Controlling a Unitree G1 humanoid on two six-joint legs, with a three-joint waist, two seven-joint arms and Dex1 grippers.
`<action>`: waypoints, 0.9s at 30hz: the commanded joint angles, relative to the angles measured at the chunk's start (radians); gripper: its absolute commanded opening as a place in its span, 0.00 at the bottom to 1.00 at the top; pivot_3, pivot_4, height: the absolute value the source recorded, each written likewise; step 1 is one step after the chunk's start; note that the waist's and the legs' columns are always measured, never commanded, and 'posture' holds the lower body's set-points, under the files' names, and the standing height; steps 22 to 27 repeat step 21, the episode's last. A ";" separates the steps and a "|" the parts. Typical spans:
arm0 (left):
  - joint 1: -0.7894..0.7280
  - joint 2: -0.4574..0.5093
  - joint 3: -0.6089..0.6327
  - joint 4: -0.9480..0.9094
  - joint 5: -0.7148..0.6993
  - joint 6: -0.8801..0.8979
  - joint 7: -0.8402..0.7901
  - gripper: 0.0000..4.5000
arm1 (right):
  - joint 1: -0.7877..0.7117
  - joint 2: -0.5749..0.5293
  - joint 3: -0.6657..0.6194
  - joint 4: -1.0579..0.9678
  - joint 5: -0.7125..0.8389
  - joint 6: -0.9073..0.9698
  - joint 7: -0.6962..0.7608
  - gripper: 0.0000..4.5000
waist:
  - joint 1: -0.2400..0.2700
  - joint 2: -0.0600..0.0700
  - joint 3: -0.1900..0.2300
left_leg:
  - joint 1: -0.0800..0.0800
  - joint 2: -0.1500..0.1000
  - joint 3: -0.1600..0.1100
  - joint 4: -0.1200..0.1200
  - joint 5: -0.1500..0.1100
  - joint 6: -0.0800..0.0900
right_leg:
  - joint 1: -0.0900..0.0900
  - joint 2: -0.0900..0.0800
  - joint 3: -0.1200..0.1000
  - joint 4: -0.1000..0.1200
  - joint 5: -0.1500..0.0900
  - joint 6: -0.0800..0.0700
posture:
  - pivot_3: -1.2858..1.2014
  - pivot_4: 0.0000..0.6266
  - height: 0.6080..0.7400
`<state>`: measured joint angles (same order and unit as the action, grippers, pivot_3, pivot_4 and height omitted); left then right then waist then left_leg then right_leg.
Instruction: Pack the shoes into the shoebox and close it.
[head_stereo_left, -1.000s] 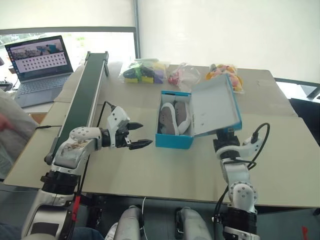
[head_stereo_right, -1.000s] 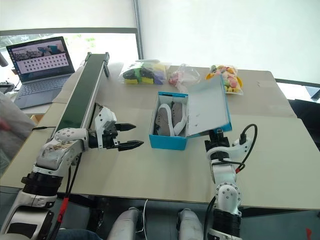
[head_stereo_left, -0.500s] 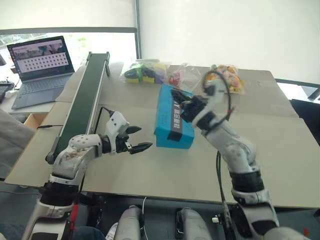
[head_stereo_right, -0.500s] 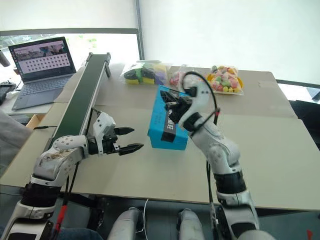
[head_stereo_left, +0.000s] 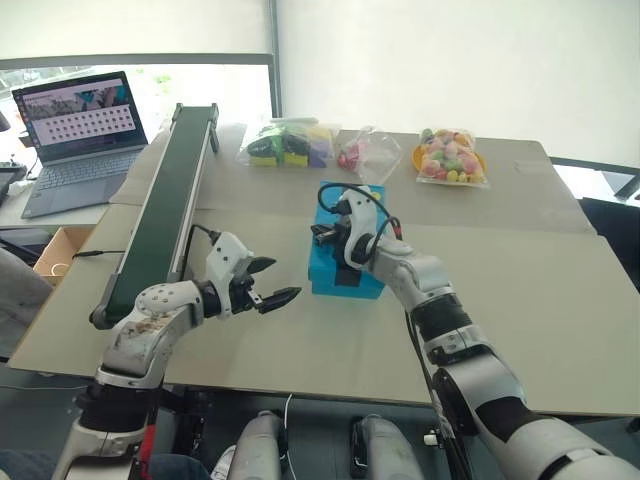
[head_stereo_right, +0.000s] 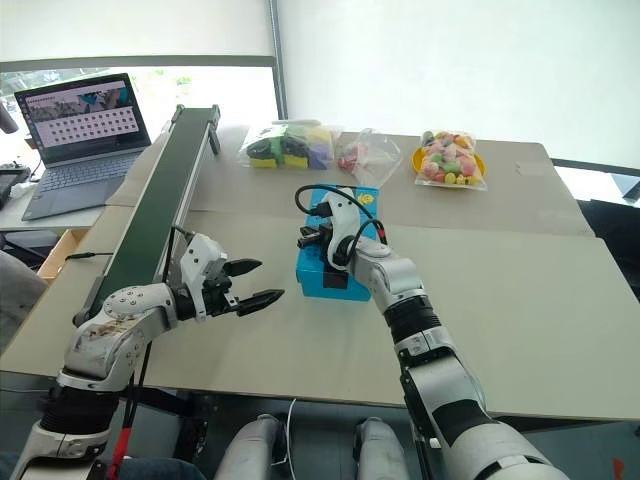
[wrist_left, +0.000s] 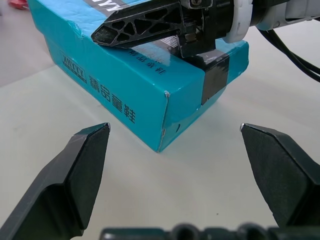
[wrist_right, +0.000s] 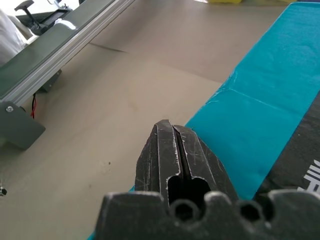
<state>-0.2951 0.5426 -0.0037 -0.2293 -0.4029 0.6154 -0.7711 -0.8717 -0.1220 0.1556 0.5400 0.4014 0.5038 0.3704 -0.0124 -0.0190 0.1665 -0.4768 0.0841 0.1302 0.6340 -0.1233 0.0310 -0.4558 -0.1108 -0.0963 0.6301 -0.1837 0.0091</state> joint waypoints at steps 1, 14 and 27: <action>0.009 -0.015 0.037 -0.051 -0.023 -0.009 0.034 1.00 | 0.004 0.007 -0.022 0.001 -0.031 0.027 0.019 0.00 | 0.000 0.000 0.000 | 0.000 0.000 0.000 0.000 0.000 0.000 | 0.000 0.000 0.000 0.000 0.000 0.000 | 0.52 0.24 0.82; 0.012 -0.083 0.152 -0.093 -0.105 0.023 0.169 1.00 | 0.164 -0.210 -0.350 -0.692 0.242 0.244 0.044 0.00 | 0.022 0.000 0.000 | -0.001 -0.001 -0.007 0.000 0.000 0.000 | 0.000 -0.001 -0.001 -0.001 0.000 0.000 | 0.52 0.24 0.82; 0.018 -0.102 0.148 -0.108 -0.144 0.041 0.179 1.00 | 0.302 -0.289 -0.288 -0.779 0.183 0.279 0.019 0.00 | 0.012 0.000 0.000 | 0.000 0.000 -0.006 0.000 0.000 0.000 | -0.001 -0.001 0.000 0.000 -0.004 -0.006 | 0.52 0.24 0.82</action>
